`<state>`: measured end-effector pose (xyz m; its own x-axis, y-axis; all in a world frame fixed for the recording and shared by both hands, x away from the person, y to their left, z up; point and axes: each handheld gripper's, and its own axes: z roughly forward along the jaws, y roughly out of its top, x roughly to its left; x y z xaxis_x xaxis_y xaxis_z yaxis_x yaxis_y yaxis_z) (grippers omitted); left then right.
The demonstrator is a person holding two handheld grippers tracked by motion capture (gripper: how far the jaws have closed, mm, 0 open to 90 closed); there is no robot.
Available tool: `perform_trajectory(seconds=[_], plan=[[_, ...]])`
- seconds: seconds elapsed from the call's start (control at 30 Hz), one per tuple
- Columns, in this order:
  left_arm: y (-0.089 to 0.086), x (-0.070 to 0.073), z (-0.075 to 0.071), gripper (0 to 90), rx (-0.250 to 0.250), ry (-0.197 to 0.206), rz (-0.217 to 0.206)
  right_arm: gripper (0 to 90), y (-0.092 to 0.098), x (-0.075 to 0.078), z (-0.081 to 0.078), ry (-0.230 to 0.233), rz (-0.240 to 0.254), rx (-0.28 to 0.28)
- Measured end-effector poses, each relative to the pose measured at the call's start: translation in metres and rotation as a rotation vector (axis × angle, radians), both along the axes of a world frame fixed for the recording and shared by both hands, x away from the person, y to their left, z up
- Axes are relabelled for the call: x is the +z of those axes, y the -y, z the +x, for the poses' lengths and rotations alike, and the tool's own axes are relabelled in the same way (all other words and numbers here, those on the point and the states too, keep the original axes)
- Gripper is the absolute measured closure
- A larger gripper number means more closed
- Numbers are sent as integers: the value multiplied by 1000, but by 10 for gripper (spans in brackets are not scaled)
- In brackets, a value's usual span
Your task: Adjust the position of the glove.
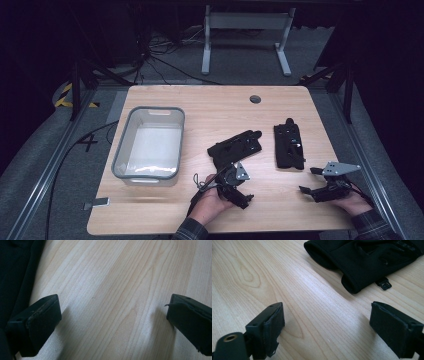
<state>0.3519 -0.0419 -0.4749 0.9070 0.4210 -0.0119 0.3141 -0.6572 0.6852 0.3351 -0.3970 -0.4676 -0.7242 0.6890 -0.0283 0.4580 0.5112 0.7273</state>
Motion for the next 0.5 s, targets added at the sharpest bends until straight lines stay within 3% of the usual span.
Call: perform_trajectory(seconds=[0.23, 0.5], plan=[[0, 0, 0, 0, -1, 0, -1, 136, -1, 2, 1, -19, -21, 12], [0, 0, 0, 0, -3, -1, 0, 272, 1, 12, 5, -24, -10, 18]])
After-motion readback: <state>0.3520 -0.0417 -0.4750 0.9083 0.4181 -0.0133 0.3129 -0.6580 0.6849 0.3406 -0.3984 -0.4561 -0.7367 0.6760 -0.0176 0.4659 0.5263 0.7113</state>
